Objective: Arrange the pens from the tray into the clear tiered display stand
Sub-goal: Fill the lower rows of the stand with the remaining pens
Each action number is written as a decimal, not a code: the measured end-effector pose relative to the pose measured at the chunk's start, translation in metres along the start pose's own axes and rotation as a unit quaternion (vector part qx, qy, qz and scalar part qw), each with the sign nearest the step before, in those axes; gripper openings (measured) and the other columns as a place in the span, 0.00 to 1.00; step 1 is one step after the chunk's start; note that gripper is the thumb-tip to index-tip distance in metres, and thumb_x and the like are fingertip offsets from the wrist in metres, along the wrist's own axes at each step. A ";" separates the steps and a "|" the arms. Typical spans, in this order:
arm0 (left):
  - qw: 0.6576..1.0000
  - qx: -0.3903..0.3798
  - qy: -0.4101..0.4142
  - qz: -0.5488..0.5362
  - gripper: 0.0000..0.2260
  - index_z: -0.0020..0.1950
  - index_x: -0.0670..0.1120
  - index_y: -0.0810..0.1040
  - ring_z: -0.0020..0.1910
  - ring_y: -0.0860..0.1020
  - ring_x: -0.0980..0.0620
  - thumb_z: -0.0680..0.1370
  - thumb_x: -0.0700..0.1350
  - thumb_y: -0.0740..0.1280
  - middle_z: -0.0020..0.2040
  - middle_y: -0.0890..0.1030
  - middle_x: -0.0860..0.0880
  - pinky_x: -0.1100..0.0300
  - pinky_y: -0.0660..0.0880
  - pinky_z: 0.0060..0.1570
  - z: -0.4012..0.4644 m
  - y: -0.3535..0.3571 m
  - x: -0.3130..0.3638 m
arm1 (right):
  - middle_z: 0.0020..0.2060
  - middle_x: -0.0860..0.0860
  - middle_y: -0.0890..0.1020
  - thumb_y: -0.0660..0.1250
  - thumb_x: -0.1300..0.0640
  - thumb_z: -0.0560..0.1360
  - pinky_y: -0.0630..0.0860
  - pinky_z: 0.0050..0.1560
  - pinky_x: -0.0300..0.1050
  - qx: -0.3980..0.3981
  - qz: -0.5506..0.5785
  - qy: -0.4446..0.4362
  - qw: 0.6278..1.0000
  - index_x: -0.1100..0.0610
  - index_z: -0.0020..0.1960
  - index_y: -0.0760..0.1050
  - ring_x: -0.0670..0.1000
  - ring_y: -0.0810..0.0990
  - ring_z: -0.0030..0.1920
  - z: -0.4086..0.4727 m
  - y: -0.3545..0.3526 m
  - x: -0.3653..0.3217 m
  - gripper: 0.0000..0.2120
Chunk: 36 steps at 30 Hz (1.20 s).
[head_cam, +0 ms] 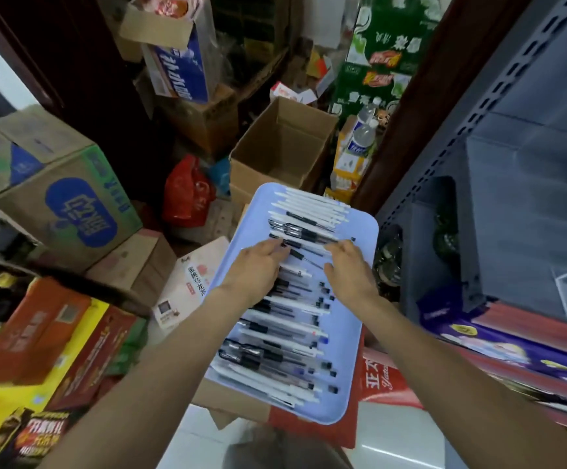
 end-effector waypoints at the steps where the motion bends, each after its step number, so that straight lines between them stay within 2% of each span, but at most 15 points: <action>1: 1.000 0.002 0.007 0.018 0.24 0.76 0.47 0.58 0.75 0.55 0.47 0.81 0.36 0.55 0.77 0.54 0.48 0.53 0.55 0.71 0.003 0.002 -0.002 | 0.66 0.56 0.67 0.55 0.60 0.81 0.73 0.55 0.52 0.002 -0.007 0.002 1.000 0.57 0.72 0.62 0.57 0.68 0.64 0.003 0.001 0.002 0.19; 4: 0.997 0.036 0.020 0.065 0.25 0.75 0.48 0.59 0.74 0.58 0.46 0.79 0.34 0.57 0.76 0.58 0.47 0.52 0.57 0.69 0.014 0.000 -0.009 | 0.61 0.57 0.69 0.56 0.62 0.80 0.73 0.52 0.53 0.012 -0.020 -0.002 1.000 0.58 0.67 0.66 0.58 0.70 0.60 0.009 0.003 0.006 0.16; 8: 0.995 0.072 0.026 0.062 0.21 0.68 0.45 0.70 0.64 0.67 0.44 0.76 0.33 0.61 0.67 0.66 0.46 0.53 0.65 0.57 0.025 -0.002 -0.021 | 0.53 0.57 0.69 0.57 0.66 0.78 0.72 0.42 0.53 0.026 -0.034 -0.019 0.999 0.61 0.57 0.70 0.58 0.70 0.50 0.012 0.004 0.007 0.08; 10: 0.996 0.090 -0.011 -0.016 0.13 0.61 0.43 0.76 0.58 0.71 0.45 0.77 0.36 0.61 0.60 0.70 0.47 0.55 0.69 0.51 0.027 -0.004 -0.026 | 0.48 0.55 0.66 0.58 0.66 0.78 0.68 0.40 0.50 0.026 -0.033 -0.028 0.999 0.62 0.53 0.71 0.56 0.68 0.47 0.012 0.005 0.007 0.06; 12: 0.991 0.112 -0.027 -0.070 0.08 0.53 0.43 0.79 0.54 0.73 0.45 0.78 0.40 0.61 0.56 0.72 0.46 0.57 0.69 0.49 0.029 -0.006 -0.030 | 0.47 0.53 0.65 0.58 0.65 0.78 0.67 0.43 0.49 0.025 -0.012 -0.028 0.999 0.62 0.51 0.71 0.56 0.68 0.47 0.011 0.003 0.007 0.04; 15: 0.984 0.111 -0.009 -0.143 0.05 0.51 0.40 0.78 0.53 0.74 0.48 0.77 0.38 0.65 0.56 0.72 0.45 0.59 0.71 0.56 0.028 -0.007 -0.030 | 0.46 0.53 0.68 0.58 0.63 0.79 0.66 0.46 0.45 0.035 0.059 -0.027 0.997 0.65 0.49 0.74 0.56 0.71 0.52 0.008 -0.004 0.006 0.08; 16: 0.976 0.110 -0.018 -0.185 0.04 0.51 0.40 0.77 0.52 0.73 0.49 0.77 0.38 0.65 0.55 0.72 0.46 0.59 0.70 0.57 0.026 -0.010 -0.030 | 0.45 0.53 0.70 0.59 0.62 0.80 0.68 0.48 0.46 0.044 0.084 -0.026 0.995 0.65 0.49 0.75 0.56 0.71 0.53 0.006 -0.007 0.006 0.08; 18: 0.946 0.106 -0.052 -0.301 0.02 0.49 0.42 0.76 0.50 0.74 0.51 0.78 0.39 0.65 0.51 0.75 0.47 0.60 0.71 0.55 0.021 -0.017 -0.031 | 0.46 0.57 0.76 0.60 0.60 0.80 0.72 0.53 0.51 0.057 0.134 -0.024 0.989 0.64 0.49 0.76 0.56 0.73 0.54 0.000 -0.014 0.007 0.09; 21: 0.869 0.101 -0.064 -0.479 0.02 0.47 0.41 0.76 0.41 0.79 0.56 0.78 0.37 0.64 0.42 0.80 0.48 0.67 0.73 0.45 0.009 -0.033 -0.027 | 0.49 0.57 0.81 0.62 0.59 0.79 0.73 0.52 0.44 0.081 0.212 -0.017 0.974 0.63 0.51 0.77 0.54 0.78 0.51 -0.013 -0.027 0.007 0.08; 24: 0.821 0.124 -0.062 -0.554 0.05 0.44 0.44 0.77 0.36 0.79 0.60 0.78 0.38 0.63 0.40 0.81 0.48 0.70 0.75 0.41 0.001 -0.050 -0.019 | 0.48 0.53 0.81 0.62 0.60 0.79 0.72 0.51 0.39 0.136 0.249 -0.017 0.959 0.62 0.51 0.78 0.48 0.77 0.48 -0.027 -0.046 0.006 0.08; 27: 0.760 0.156 -0.084 -0.625 0.06 0.44 0.46 0.78 0.36 0.79 0.61 0.79 0.42 0.63 0.41 0.80 0.49 0.70 0.75 0.40 -0.001 -0.071 -0.005 | 0.45 0.48 0.77 0.62 0.60 0.79 0.75 0.52 0.44 0.158 0.314 -0.015 0.936 0.60 0.49 0.78 0.49 0.76 0.47 -0.041 -0.068 0.004 0.06; 29: 0.727 0.170 -0.094 -0.658 0.07 0.43 0.45 0.76 0.37 0.77 0.61 0.79 0.45 0.63 0.40 0.78 0.50 0.69 0.75 0.40 0.001 -0.086 0.010 | 0.45 0.48 0.77 0.62 0.59 0.79 0.78 0.51 0.49 0.158 0.359 -0.017 0.920 0.57 0.47 0.77 0.53 0.78 0.47 -0.049 -0.082 0.006 0.06; 32: 0.705 0.193 -0.098 -0.675 0.10 0.40 0.45 0.73 0.38 0.78 0.58 0.79 0.47 0.63 0.39 0.78 0.50 0.63 0.73 0.39 0.005 -0.107 0.037 | 0.40 0.45 0.78 0.62 0.59 0.79 0.79 0.50 0.51 0.153 0.388 -0.021 0.909 0.56 0.47 0.77 0.54 0.80 0.46 -0.062 -0.100 0.013 0.06; 36: 0.705 0.253 -0.083 -0.658 0.12 0.36 0.43 0.74 0.29 0.73 0.55 0.77 0.46 0.67 0.26 0.77 0.52 0.63 0.69 0.32 0.006 -0.139 0.075 | 0.38 0.44 0.80 0.63 0.58 0.79 0.78 0.52 0.48 0.142 0.369 -0.055 0.917 0.53 0.45 0.77 0.49 0.80 0.48 -0.083 -0.122 0.023 0.06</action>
Point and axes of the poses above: each hand's wrist, its own z-axis towards the middle knuckle, its own y-axis out of the palm, x = y × z, the point moved 3 cm from there along z, towards the middle knuckle
